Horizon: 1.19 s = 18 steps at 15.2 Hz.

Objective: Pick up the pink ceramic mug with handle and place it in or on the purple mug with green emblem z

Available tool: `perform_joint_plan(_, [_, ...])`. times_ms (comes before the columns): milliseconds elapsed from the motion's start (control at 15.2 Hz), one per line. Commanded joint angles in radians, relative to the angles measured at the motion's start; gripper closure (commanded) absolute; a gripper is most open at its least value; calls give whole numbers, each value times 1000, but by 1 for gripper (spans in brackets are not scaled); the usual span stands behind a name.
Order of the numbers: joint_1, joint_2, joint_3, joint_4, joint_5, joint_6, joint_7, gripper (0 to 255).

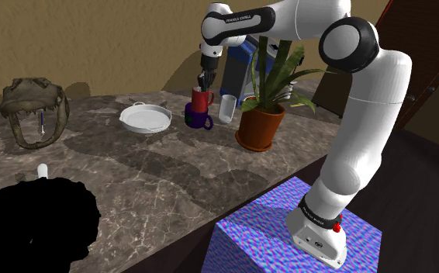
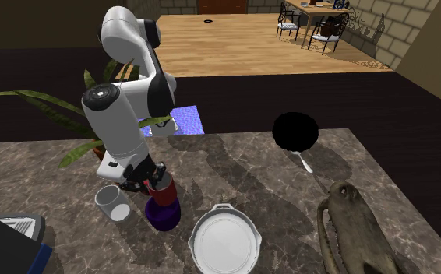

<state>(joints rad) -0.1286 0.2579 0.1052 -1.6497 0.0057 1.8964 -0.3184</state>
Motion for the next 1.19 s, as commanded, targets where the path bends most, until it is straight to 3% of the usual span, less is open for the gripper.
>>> perform_joint_plan(0, [0,2,0,0,0,1,0,255])
perform_joint_plan(198, [0,2,0,0,0,1,0,255])
perform_joint_plan(264, [0,2,0,0,0,1,0,0])
perform_joint_plan(594, [0,2,0,0,0,1,0,0])
perform_joint_plan(858, [-1,-7,0,115,1,-123,0,0])
perform_joint_plan(1122, [-1,-7,0,115,1,-123,0,0])
